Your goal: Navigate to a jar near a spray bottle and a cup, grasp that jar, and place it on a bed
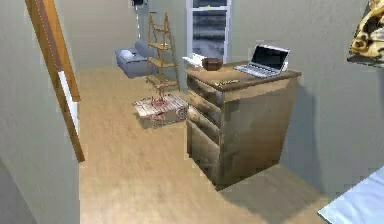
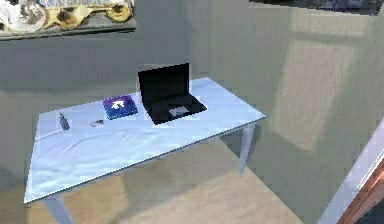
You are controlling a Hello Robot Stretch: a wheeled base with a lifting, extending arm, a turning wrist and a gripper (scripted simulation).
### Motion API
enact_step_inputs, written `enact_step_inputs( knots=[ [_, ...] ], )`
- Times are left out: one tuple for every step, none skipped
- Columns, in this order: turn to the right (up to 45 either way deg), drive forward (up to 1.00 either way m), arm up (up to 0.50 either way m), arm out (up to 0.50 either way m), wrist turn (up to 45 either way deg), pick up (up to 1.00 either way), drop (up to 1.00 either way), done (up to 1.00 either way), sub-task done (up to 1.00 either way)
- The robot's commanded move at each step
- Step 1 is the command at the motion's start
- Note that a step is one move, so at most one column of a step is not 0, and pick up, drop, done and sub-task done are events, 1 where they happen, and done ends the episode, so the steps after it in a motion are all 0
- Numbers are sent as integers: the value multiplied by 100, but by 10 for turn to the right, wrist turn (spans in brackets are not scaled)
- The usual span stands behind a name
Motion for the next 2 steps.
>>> enact_step_inputs(
  knots=[
    [0, 35, 0, 0, 0, 0, 0, 0, 0],
    [-210, 0, 0, 0, 0, 0, 0, 0, 0]
  ],
)
